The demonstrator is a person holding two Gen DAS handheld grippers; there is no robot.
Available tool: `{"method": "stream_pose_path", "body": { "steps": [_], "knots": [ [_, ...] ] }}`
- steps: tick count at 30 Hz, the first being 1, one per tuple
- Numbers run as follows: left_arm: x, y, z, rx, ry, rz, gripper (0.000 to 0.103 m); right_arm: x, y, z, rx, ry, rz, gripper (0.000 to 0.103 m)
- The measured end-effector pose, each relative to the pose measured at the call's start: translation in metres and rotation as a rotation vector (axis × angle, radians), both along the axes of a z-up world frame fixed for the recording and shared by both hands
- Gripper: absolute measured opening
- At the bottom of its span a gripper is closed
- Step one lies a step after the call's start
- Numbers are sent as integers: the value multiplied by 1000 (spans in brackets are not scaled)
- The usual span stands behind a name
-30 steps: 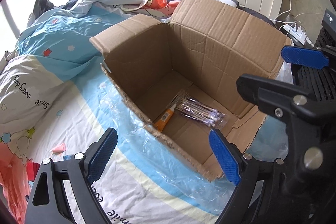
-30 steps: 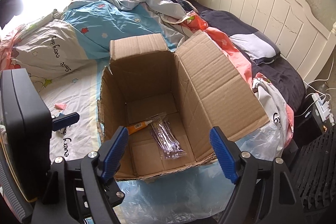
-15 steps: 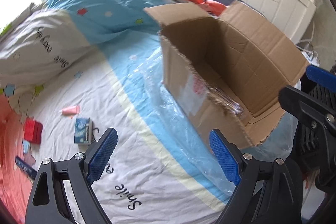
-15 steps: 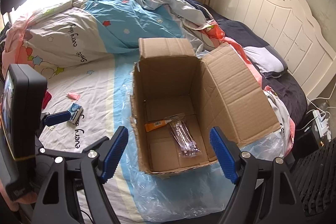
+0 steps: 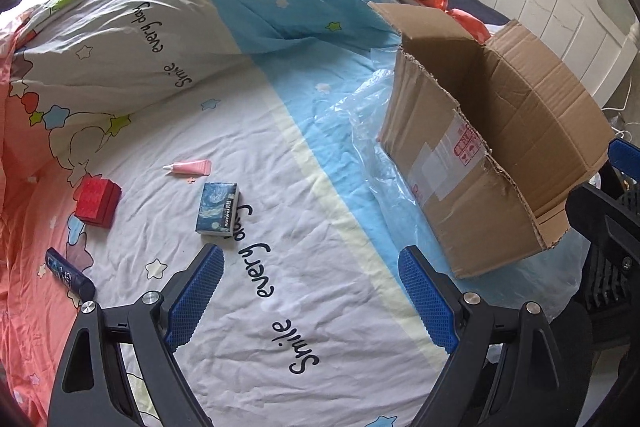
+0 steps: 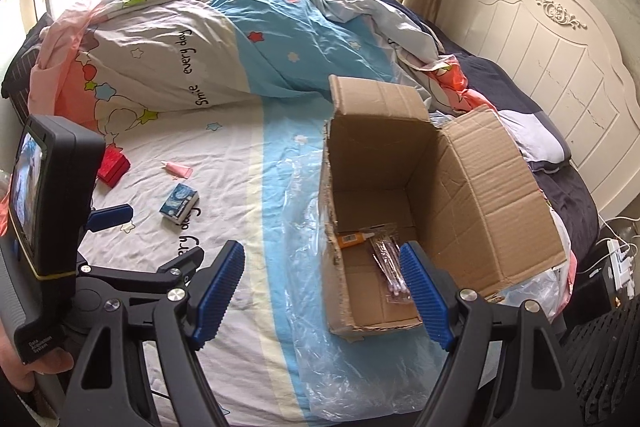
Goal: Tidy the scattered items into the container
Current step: 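Withdraw both grippers from the box back toward the remaining items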
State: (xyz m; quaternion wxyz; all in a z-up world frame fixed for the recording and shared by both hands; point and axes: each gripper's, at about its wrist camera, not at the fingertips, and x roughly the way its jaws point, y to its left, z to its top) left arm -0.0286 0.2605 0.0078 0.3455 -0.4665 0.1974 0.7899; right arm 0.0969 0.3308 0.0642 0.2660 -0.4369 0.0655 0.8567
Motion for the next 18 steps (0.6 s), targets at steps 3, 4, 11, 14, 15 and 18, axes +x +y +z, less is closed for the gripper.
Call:
{"method": "stream_pose_path", "body": {
  "steps": [3,4,11,14,15,18],
  "knots": [
    [-2,-5,-1,-3,7,8,92,-5,-5,-1,0,-3,15,77],
    [-3,-7,-2,-6,9,11,92,-6,-7,-2,0,-4,19,77],
    [-13,-22,-9,-30,11,34,92,-20,-16,-6,-7,-7,44,77],
    [-18,-27,-14,-37,7,47,92,-28,-20,-7,-8,-13,63,77],
    [-19,-29,-15,-37,5,49,92,-31,-20,-7,-8,-11,67,77],
    [-24,-33,-19,-39,0,60,92,-41,-23,-7,-7,-3,88,77]
  ]
}}
